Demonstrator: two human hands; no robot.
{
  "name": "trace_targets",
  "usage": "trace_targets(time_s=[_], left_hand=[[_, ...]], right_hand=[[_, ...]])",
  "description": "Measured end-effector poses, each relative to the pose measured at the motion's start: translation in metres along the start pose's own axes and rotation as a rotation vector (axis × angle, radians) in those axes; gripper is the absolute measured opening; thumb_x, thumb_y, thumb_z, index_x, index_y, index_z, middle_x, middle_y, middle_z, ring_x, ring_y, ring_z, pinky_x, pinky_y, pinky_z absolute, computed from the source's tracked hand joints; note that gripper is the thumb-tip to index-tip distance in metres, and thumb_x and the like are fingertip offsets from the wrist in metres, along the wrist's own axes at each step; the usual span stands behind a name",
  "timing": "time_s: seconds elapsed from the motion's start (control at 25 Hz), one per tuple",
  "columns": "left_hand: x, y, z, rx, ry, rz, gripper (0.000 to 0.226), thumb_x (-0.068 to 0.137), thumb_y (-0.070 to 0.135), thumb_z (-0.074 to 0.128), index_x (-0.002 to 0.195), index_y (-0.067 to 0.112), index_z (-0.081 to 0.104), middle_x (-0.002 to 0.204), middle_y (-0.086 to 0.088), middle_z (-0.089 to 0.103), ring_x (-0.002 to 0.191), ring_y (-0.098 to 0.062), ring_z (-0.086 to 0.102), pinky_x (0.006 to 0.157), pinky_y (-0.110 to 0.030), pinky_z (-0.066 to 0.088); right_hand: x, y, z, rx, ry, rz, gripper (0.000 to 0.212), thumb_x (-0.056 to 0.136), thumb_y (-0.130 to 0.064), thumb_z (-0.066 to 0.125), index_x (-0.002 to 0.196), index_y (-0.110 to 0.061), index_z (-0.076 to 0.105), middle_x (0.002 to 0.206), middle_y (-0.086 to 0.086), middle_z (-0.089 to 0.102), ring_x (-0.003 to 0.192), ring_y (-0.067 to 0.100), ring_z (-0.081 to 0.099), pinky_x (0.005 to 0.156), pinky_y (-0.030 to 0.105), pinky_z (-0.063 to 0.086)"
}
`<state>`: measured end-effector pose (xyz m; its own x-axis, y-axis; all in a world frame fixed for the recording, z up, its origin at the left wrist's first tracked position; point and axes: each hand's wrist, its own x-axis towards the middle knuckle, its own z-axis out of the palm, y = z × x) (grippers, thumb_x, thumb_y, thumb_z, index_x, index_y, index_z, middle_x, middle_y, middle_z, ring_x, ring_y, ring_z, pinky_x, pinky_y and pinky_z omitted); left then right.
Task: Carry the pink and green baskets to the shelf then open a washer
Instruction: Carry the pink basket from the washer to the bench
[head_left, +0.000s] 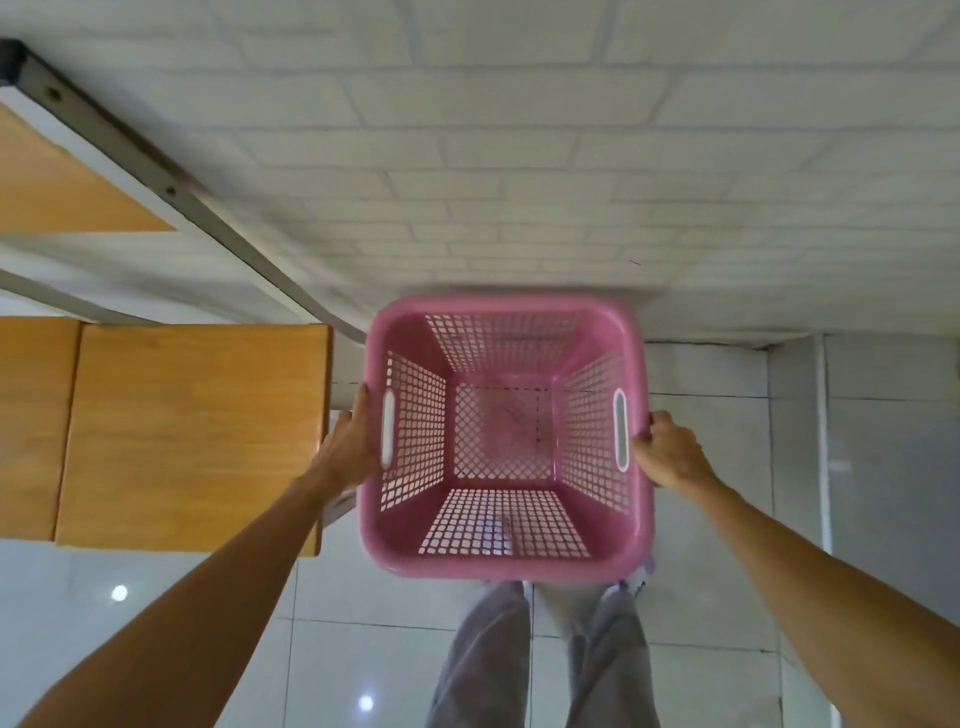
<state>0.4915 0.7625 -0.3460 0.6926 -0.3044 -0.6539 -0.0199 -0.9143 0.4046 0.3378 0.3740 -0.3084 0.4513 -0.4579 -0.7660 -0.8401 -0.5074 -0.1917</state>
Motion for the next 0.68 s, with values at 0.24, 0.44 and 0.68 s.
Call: trace_targets(time_s=[0.24,0.44,0.68], left_hand=[[0.029,-0.017,-0.004,-0.011,-0.028,0.027,0.108,0.068,0.013,0.076,0.150,0.023,0.008,0.107,-0.012,0.064,0.086,-0.037,0.067,0.066,-0.057,0.059],[-0.004,0.025,-0.040,0.071,-0.062,0.082,0.097,0.071,0.031,0.072,0.151,0.026,0.017,0.134,-0.011,0.051,0.121,-0.039,0.054,0.089,-0.064,0.053],[-0.132,0.152,-0.120,0.395,-0.061,0.164,0.098,0.087,0.064,0.054,0.158,0.018,0.006,0.162,-0.017,0.019,0.145,-0.042,0.026,0.114,-0.062,0.029]], right_hand=[[0.019,-0.011,0.018,-0.045,0.051,0.016,0.027,0.091,-0.013,0.051,0.115,-0.002,0.059,0.107,0.021,0.067,0.090,0.037,0.068,0.078,0.036,0.057],[-0.034,-0.030,-0.015,0.025,0.038,-0.024,0.063,0.097,-0.032,0.052,0.151,-0.012,0.026,0.131,0.020,0.059,0.113,0.037,0.062,0.095,0.046,0.051],[-0.180,-0.022,-0.084,0.039,0.044,-0.043,0.078,0.093,-0.064,0.031,0.154,-0.018,0.016,0.161,0.011,0.022,0.145,0.037,0.025,0.111,0.060,0.030]])
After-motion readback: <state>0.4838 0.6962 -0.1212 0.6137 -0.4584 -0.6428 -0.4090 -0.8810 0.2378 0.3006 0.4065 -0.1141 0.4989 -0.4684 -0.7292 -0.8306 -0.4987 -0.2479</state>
